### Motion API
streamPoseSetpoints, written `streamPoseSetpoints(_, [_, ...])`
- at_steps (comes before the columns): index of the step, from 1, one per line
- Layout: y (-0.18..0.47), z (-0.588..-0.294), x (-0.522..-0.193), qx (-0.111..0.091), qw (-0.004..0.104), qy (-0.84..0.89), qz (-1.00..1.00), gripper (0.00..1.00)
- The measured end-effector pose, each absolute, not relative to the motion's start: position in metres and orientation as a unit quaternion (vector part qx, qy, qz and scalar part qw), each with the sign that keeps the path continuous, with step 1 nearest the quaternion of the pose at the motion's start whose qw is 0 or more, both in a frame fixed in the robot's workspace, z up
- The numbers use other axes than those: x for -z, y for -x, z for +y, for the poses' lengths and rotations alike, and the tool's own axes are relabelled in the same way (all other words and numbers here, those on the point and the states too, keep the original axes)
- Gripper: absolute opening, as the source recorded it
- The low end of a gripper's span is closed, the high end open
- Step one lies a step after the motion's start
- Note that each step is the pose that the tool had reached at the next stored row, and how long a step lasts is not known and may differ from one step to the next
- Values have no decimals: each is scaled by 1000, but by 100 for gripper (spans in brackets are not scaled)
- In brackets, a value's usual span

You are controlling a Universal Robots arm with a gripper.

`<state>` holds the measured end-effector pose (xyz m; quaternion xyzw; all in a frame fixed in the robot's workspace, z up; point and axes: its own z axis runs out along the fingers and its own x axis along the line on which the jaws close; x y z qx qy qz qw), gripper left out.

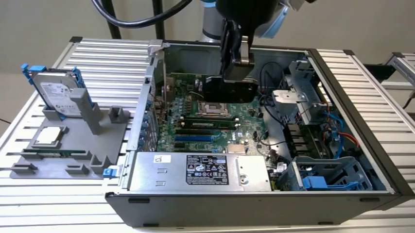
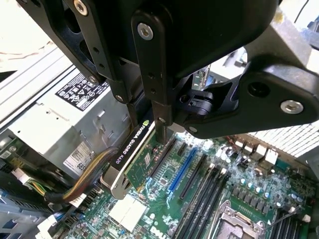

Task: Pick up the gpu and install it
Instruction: 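Insert the gpu into the slot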

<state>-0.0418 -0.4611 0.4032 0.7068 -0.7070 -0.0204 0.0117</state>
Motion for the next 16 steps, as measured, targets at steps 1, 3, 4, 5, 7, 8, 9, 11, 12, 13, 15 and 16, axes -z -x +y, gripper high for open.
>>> streamPoseSetpoints(1, [42,-461,-403,20,12,-707,-707,0])
streamPoseSetpoints(3, [42,-461,-401,20,12,-707,-707,0])
streamPoseSetpoints(4, [42,-461,-401,20,12,-706,-707,0])
streamPoseSetpoints(5, [42,-461,-400,20,12,-706,-707,0])
streamPoseSetpoints(7, [42,-461,-400,20,12,-706,-707,0])
streamPoseSetpoints(8, [42,-461,-400,20,12,-706,-707,0])
streamPoseSetpoints(9, [42,-461,-400,20,12,-706,-707,0])
streamPoseSetpoints(11, [42,-461,-400,20,12,-706,-707,0])
streamPoseSetpoints(12, [42,-461,-400,20,12,-706,-707,0])
streamPoseSetpoints(13, [42,-461,-399,20,12,-706,-707,0])
streamPoseSetpoints(15, [42,-461,-399,20,12,-706,-707,0])
streamPoseSetpoints(16, [42,-461,-398,19,13,-706,-707,0])
